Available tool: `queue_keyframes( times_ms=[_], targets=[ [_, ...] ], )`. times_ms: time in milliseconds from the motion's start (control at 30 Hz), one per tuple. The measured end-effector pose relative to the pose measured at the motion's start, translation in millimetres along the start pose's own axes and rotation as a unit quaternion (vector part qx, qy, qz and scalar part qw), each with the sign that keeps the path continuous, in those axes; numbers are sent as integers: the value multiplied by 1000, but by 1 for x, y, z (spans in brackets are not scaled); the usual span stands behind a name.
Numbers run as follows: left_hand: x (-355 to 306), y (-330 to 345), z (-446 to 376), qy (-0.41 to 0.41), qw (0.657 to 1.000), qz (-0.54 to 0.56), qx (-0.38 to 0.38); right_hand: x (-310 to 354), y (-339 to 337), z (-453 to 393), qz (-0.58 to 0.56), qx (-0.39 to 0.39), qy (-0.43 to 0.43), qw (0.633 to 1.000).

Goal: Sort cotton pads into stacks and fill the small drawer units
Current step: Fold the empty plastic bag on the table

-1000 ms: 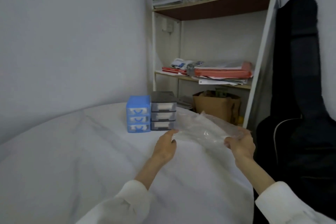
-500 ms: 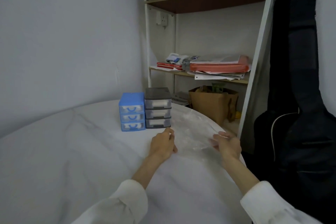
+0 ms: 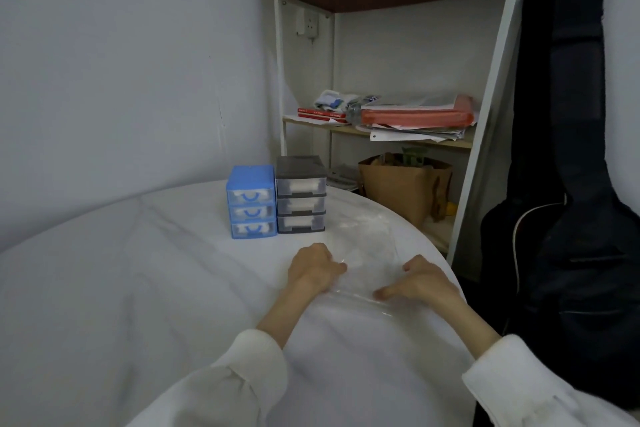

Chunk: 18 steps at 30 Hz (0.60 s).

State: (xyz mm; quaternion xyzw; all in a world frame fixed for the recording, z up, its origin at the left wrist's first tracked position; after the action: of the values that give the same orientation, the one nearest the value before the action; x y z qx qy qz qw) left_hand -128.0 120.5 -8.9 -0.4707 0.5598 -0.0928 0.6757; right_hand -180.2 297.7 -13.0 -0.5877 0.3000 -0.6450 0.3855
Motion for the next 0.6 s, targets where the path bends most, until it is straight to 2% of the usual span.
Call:
queue_keyframes(
  times_ms=[67,200,333,400,500,600],
  targets=[
    [0,-1,2,-9,1000,0,2,2,-2,1,-3,2,-4,1000],
    [2,-7,5,-15,1000,-17,-4,9,-3,1,-198,1,9,980],
    [6,-10,9,-27,999,-11,39,8,-1,4,-279,-8,34,960],
    [6,-16,13,-56,993,74,68,8,-2,6,-356,8,50,933],
    [1,-28,20,-103,961,234,108,16,-8,13,-480,38,50,875],
    [-11,-40,22,-74,935,334,96,31,-18,16,-557,71,26,827]
  ],
)
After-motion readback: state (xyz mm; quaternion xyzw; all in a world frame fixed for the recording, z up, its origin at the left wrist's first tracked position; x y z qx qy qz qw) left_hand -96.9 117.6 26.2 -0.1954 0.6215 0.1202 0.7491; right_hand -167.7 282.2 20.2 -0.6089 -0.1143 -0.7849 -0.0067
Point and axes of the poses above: each hand's wrist, its own z-axis away from the middle knuckle, its own y-axis out of the palm, x = y × z, the point moved 4 cm from there along -z, towards the middle knuckle, and after that the axes turned 8 degrees about -x, right-handed, at the moved point
